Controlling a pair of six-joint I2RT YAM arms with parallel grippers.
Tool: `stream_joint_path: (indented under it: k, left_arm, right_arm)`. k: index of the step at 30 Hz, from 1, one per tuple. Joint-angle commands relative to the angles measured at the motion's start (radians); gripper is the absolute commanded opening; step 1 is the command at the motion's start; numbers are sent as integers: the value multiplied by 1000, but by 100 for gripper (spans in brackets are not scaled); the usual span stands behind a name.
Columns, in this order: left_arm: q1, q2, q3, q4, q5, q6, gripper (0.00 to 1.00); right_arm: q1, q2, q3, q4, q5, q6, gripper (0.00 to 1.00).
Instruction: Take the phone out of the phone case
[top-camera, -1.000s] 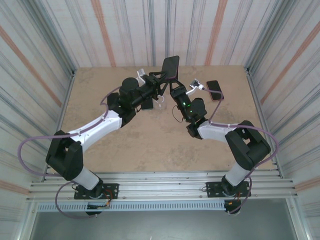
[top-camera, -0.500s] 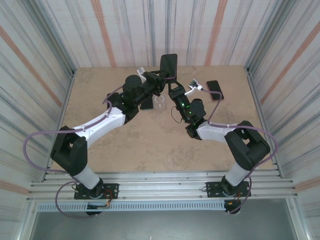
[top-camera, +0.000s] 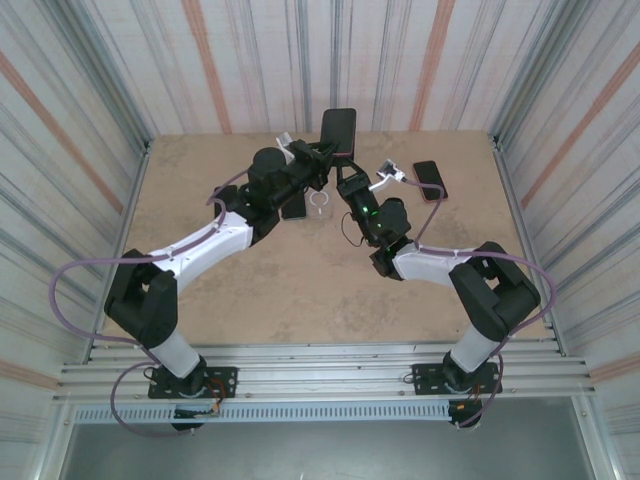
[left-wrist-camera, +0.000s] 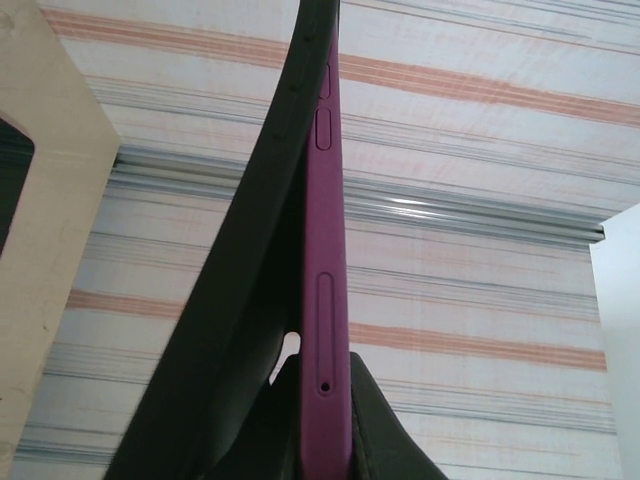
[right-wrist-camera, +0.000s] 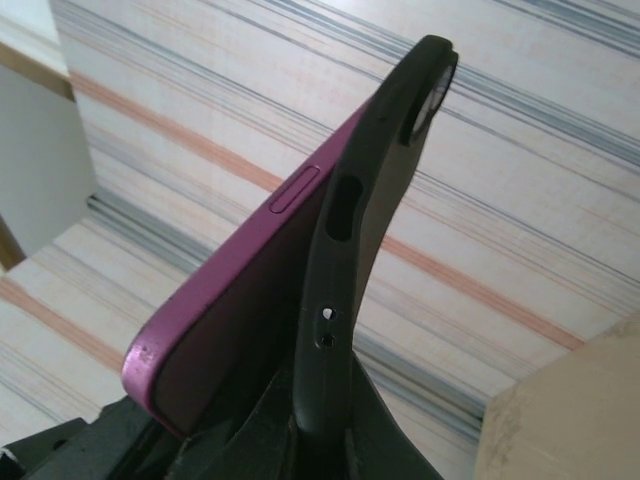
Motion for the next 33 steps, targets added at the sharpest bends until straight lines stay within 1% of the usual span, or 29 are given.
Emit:
stream_joint_path:
  k: [1, 3, 6, 8, 15, 17, 20, 23, 26, 33]
  left_arm:
    - [1, -23, 63, 45, -16, 48, 0]
    - [0, -26, 71, 45, -17, 58, 0]
    - [-4, -30, 81, 37, -16, 72, 0]
    - [-9, -27, 88, 34, -17, 78, 0]
    - [-17, 13, 127, 32, 7, 75, 0]
    - [-17, 16, 130, 31, 9, 76, 0]
    - [-5, 5, 120, 16, 22, 86, 0]
    - [12, -19, 93, -2, 29, 100, 0]
    - [17, -37, 72, -24, 30, 110, 0]
    - [14, -11, 70, -9, 44, 96, 0]
  right_arm:
    - [18, -40, 42, -157, 51, -20, 0]
    - [24, -53, 58, -258, 90, -28, 0]
    - [29, -47, 75, -331, 138, -20, 0]
    - [34, -39, 93, -352, 139, -25, 0]
    - [54, -32, 137, -353, 100, -123, 0]
    - [53, -52, 130, -376, 122, -144, 0]
    - [8, -101, 78, -400, 148, -130, 0]
    - [-29, -163, 48, -491, 173, -132, 0]
    - [-60, -197, 7, -500, 167, -120, 0]
    - [-79, -225, -1, -507, 144, -132, 0]
